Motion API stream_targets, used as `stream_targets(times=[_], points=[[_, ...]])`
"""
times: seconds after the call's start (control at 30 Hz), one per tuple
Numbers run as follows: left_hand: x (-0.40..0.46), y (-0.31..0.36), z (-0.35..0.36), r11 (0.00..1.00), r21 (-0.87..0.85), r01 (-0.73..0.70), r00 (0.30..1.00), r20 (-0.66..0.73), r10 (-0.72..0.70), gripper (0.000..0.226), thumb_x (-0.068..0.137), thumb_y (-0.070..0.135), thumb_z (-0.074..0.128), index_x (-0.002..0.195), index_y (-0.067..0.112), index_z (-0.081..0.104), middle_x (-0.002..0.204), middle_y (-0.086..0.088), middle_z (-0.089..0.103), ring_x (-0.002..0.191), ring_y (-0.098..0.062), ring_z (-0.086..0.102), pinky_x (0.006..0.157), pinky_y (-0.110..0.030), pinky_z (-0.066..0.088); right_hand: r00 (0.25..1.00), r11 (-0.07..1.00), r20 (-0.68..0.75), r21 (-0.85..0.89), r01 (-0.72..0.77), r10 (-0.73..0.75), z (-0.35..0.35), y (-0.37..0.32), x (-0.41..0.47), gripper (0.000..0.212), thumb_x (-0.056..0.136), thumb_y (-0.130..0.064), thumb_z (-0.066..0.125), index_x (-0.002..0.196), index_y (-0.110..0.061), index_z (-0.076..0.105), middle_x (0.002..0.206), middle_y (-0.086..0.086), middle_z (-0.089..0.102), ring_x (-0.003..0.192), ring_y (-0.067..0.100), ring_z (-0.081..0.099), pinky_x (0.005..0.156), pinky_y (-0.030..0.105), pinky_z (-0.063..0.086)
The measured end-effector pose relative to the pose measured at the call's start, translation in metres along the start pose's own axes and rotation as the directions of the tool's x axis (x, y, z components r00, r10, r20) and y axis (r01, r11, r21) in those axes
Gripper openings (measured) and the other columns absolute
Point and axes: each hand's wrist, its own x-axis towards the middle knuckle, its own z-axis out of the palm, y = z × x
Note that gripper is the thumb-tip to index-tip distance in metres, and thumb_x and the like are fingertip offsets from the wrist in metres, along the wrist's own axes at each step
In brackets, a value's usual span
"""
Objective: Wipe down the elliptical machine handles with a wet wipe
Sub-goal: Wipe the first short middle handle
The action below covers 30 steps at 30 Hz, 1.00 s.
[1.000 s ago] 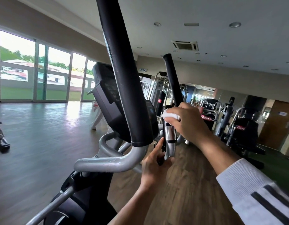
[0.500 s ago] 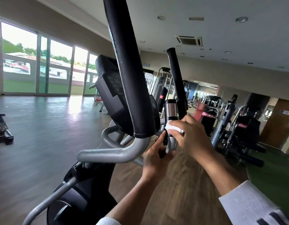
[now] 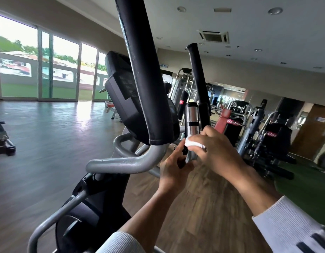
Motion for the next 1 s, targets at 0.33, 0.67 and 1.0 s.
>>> stream_targets(times=[0.33,0.67,1.0], points=[[0.001,-0.005,0.002,0.999,-0.033,-0.022,1.000,-0.012,0.021,0.074,0.081,0.016,0.075,0.144,0.036,0.042,0.067,-0.010,0.060,0.061,-0.002,0.043,0.065,-0.013,0.040,0.995,0.999,-0.099,-0.037,-0.019,0.015,-0.016,0.000,0.035,0.022,0.089,-0.025,0.066,0.110,-0.019,0.071,0.083,0.002,0.049,0.073,0.021,0.050,0.061,0.028,0.029],[0.001,-0.004,0.000,0.999,-0.045,0.003,1.000,0.013,-0.002,0.075,0.082,0.017,0.075,0.145,0.034,0.040,0.071,-0.016,0.061,0.063,-0.005,0.044,0.070,-0.023,0.046,0.993,0.998,-0.115,-0.052,-0.034,0.028,-0.024,-0.009,0.083,0.022,0.085,-0.026,0.068,0.102,-0.013,0.073,0.092,0.010,0.056,0.084,0.029,0.059,0.075,0.032,0.046],[0.001,-0.004,0.000,0.999,-0.012,0.039,0.999,0.007,-0.039,0.071,0.081,0.023,0.075,0.143,0.037,0.042,0.083,-0.001,0.072,0.076,-0.005,0.060,0.081,-0.025,0.049,0.995,0.994,0.095,-0.098,0.041,-0.032,-0.014,-0.008,0.017,0.018,0.086,-0.024,0.068,0.103,-0.021,0.073,0.081,0.000,0.043,0.073,0.019,0.047,0.063,0.028,0.030]])
